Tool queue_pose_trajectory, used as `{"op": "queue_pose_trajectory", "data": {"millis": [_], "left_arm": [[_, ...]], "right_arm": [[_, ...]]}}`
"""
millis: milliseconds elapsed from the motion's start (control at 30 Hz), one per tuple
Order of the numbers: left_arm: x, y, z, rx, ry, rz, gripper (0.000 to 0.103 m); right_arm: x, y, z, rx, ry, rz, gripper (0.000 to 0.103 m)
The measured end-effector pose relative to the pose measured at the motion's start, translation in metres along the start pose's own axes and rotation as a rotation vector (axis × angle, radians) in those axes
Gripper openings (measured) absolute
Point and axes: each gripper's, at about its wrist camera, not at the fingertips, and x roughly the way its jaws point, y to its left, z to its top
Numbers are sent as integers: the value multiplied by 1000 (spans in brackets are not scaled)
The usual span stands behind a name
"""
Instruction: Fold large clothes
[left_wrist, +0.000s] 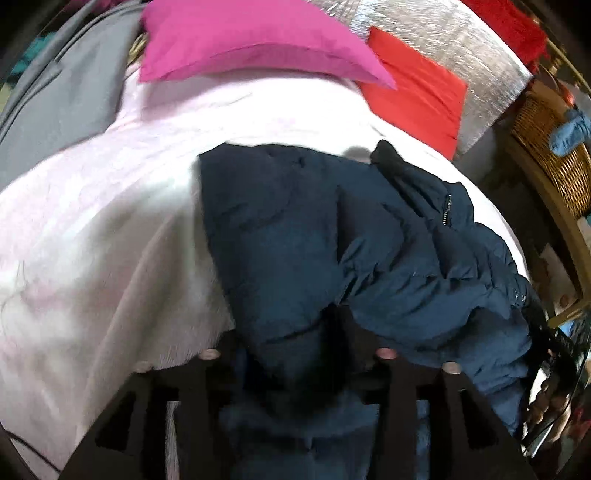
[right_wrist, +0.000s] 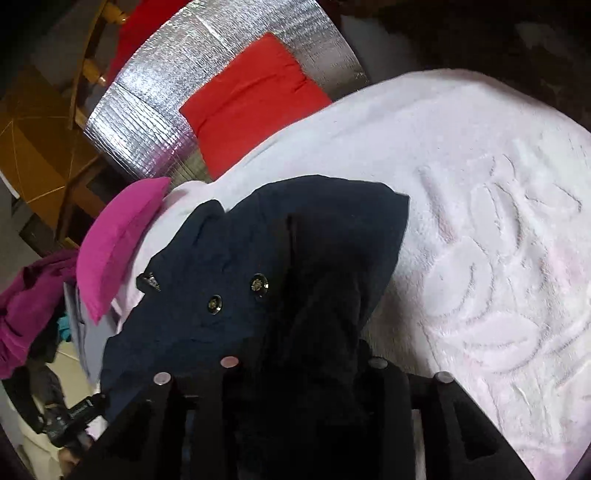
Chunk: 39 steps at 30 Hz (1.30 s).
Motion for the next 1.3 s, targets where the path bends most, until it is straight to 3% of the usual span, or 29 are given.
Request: {"op": "queue_pose_trajectory", "data": {"millis": [100, 233, 333, 367, 400, 433, 467, 567, 667, 733, 800, 900, 967, 1033, 1133, 1233, 1300], "left_arm": [[-9, 6, -5, -48, 32, -29, 67], [-13, 13, -11, -90, 55, -98, 75], [-9, 16, -19, -80, 51, -87, 75], [-8, 13, -20, -66, 34, -81, 75], [-10, 13, -22, -53, 21, -78, 69], [-13, 11, -24, -43, 5, -85, 61], [-16, 11, -25, -41, -5, -92, 47], [-24, 6, -26, -24, -43, -90, 37], [-24, 2, -23, -1, -39, -74, 37], [-15, 5, -21, -20, -6, -84, 44], [-13, 8, -19, -27, 12, -77, 57], [-19, 12, -12, -51, 29, -83, 62], [-29, 16, -5, -75, 22, -130, 69], [-39, 20, 0, -93, 2, -155, 76], [-43, 29, 10, -123, -42, -180, 84], [-24, 37, 17, -164, -19, -174, 84], [-7, 38, 21, -164, 10, -174, 84]], "right_arm": [[-10, -10, -8, 64, 16, 33, 77], [-17, -20, -14, 120, 38, 77, 78], [-11, -19, -22, 124, 43, 109, 78], [-11, -17, -24, 108, 30, 102, 74], [-11, -14, -27, 90, 24, 91, 66], [-11, -9, -29, 73, 23, 73, 43], [-15, -7, -30, 66, 13, 76, 34], [-37, 15, -32, -19, -69, 67, 29], [-53, 29, -38, -83, -127, 77, 28], [-36, 18, -41, -54, -63, 28, 28], [-19, 4, -42, -3, 17, 8, 30], [-23, -2, -32, 71, 40, 49, 46], [-33, -5, -23, 113, 16, 109, 84], [-41, -5, -15, 123, -42, 115, 93], [-30, -13, -3, 155, -45, 115, 95], [0, -20, 4, 204, -6, 121, 95], [17, -17, 9, 186, 17, 120, 84]]}}
